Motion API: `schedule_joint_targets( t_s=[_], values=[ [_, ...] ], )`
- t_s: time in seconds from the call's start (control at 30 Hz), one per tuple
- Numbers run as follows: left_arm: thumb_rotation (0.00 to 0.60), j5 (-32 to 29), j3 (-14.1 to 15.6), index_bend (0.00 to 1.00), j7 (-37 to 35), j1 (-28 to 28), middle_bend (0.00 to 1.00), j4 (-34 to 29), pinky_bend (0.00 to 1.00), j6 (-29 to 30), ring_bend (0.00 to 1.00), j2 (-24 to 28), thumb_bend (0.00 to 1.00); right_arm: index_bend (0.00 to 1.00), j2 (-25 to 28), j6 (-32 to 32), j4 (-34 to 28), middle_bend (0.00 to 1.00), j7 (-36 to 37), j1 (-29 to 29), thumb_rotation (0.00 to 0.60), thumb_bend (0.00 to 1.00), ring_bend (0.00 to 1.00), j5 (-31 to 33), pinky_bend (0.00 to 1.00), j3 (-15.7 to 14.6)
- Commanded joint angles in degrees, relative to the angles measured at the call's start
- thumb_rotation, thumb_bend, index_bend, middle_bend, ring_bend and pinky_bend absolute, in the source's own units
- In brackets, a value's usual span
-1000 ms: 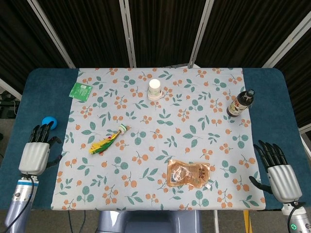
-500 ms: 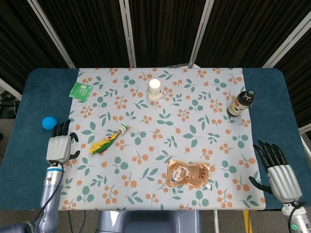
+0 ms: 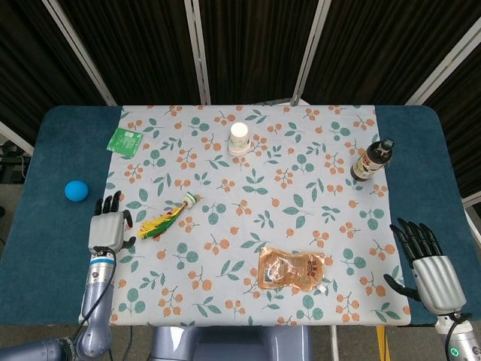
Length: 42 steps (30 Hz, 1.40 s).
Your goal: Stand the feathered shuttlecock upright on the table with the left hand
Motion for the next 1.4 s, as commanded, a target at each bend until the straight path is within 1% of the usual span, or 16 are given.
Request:
schedule_joint_targets(
  t_s=[0.03, 0.27, 0.4, 0.5, 1.03, 1.27, 1.4],
  values=[
    [0.600, -1.05, 0.17, 0.55, 0.37, -0.58, 0.00, 0.94, 0.00, 0.28, 0.00, -0.85, 0.24, 0.06, 0.00, -0.01, 0.01, 0.00, 0.05, 0.01, 0.600, 0.10, 0.00, 0.03, 0.00, 0.01],
    [0.600, -2.81, 0.35, 0.55, 0.29, -1.73, 0.00, 3.24, 0.00, 0.12, 0.00, -2.44, 0.26, 0.06, 0.02, -0.05, 0.00, 0.00, 0.16, 0.04, 0.600, 0.10, 0.00, 0.02, 0.00, -0.01],
    [0.600, -3.52, 0.53, 0.55, 0.50, -2.47, 0.00, 4.14, 0.00, -0.04, 0.00, -3.26, 0.32, 0.06, 0.07, -0.02, -0.03, 0.00, 0.23, 0.03, 0.600, 0.10, 0.00, -0.06, 0.00, -0.06],
    [0.600, -4.34, 0.56, 0.55, 0.55, -2.85, 0.00, 4.47, 0.00, -0.32, 0.00, -3.81, 0.35, 0.06, 0.04, -0.07, 0.00, 0.00, 0.31, 0.06, 0.600, 0.10, 0.00, -0.04, 0.00, -0.05],
    [0.600, -5.26, 1.11, 0.52, 0.38, -4.11, 0.00, 5.26, 0.00, 0.28, 0.00, -4.48, 0.35, 0.06, 0.08, -0.12, -0.06, 0.00, 0.42, 0.10, 0.600, 0.10, 0.00, -0.11, 0.00, -0.12],
    [0.600, -4.96, 1.38, 0.51, -0.07, -4.19, 0.00, 4.27, 0.00, 0.78, 0.00, -4.05, 0.31, 0.06, 0.09, -0.11, -0.03, 0.00, 0.42, 0.10, 0.600, 0.11, 0.00, -0.04, 0.00, -0.09],
    [0.600, -5.33, 1.13, 0.51, -0.38, -4.26, 0.00, 3.81, 0.00, 1.13, 0.00, -3.76, 0.31, 0.06, 0.06, -0.14, -0.04, 0.00, 0.37, 0.10, 0.600, 0.10, 0.00, -0.06, 0.00, -0.11]
  ],
)
